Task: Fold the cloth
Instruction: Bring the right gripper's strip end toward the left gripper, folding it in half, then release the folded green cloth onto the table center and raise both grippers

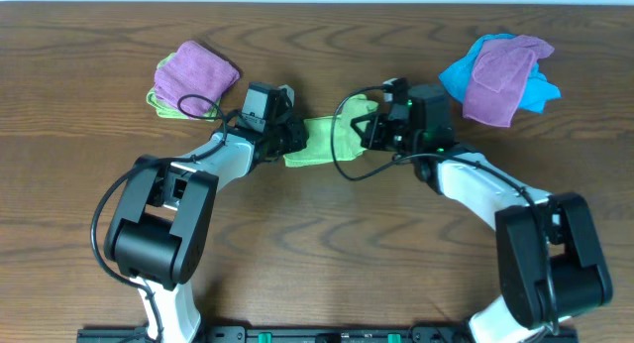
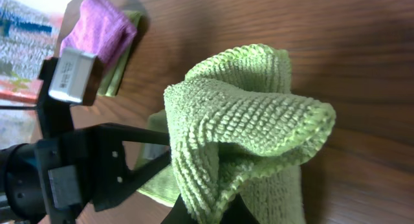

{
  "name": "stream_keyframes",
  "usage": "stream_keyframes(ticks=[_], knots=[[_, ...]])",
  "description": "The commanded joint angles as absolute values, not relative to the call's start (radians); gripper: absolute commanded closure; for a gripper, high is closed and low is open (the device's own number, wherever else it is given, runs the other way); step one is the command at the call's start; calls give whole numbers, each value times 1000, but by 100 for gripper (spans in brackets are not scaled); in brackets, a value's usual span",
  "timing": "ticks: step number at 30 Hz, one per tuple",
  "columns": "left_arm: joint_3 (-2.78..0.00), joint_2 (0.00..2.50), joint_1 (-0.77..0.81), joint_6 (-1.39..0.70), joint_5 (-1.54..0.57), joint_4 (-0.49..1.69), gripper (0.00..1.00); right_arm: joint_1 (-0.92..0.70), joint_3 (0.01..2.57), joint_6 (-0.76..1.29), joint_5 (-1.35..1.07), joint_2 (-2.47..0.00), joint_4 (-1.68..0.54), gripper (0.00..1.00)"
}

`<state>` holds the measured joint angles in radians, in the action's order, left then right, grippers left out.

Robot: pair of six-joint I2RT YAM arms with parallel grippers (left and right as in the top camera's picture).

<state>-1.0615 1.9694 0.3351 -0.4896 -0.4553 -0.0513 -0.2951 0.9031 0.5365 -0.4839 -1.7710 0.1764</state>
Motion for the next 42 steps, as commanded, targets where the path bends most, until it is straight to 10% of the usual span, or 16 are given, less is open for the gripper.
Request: stream_keyframes(ticks=[1,39,42], knots=[[-1095,1982,334,-471,-439,-30,94,-342,935,518,-423,-1760,176,99],[-1164,1624,175,-313,-199,323,94,-511,1075,484,-353,-1917,110,99],[-1164,1617,162,-313,-200,329,94,-522,1075,481,-339,-1917,113,87]])
